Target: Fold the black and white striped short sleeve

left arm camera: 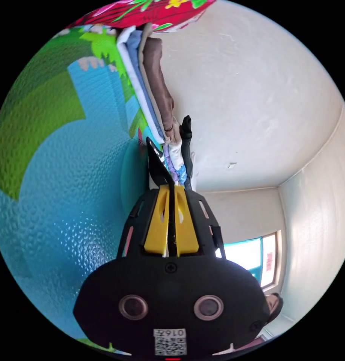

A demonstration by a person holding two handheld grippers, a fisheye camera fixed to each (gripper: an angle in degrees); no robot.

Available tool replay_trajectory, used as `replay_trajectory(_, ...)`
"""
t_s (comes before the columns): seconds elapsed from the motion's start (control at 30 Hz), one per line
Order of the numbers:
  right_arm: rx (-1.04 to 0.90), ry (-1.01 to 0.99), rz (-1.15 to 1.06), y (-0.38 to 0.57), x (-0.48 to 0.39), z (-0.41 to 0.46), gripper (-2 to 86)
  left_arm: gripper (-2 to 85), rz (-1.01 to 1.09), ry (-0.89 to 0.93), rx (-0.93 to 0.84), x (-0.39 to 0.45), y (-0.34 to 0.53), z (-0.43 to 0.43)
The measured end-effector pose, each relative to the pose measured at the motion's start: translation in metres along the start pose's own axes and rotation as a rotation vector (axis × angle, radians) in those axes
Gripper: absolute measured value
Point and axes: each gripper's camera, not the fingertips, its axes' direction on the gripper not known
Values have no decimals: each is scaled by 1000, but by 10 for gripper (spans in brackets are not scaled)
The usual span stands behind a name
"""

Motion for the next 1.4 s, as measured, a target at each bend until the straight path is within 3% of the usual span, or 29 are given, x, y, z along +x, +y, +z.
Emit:
replay_trajectory(0.33,59,-5,204,117,96,-49,22,-9,212,-295,-179,248,-35,150)
replay_trajectory(0.6,142,85,497,257,209,-134,20,-9,445,-522,-402,481,-2,437)
replay_trajectory(0.77,38,205,678,368,264,-171,18,-8,464,-657,-437,520,42,622)
replay_trajectory(0.87,-65,254,747,423,281,-169,18,-5,253,-666,-522,488,57,712)
replay_trajectory(1.07,-114,251,844,507,291,-168,15,7,48,-583,-402,510,88,767)
replay_trajectory(1.17,-79,265,851,534,293,-174,15,10,122,-604,-360,571,103,779)
replay_trajectory(1.4,-77,278,942,593,302,-175,15,74,629,-982,-766,697,178,885)
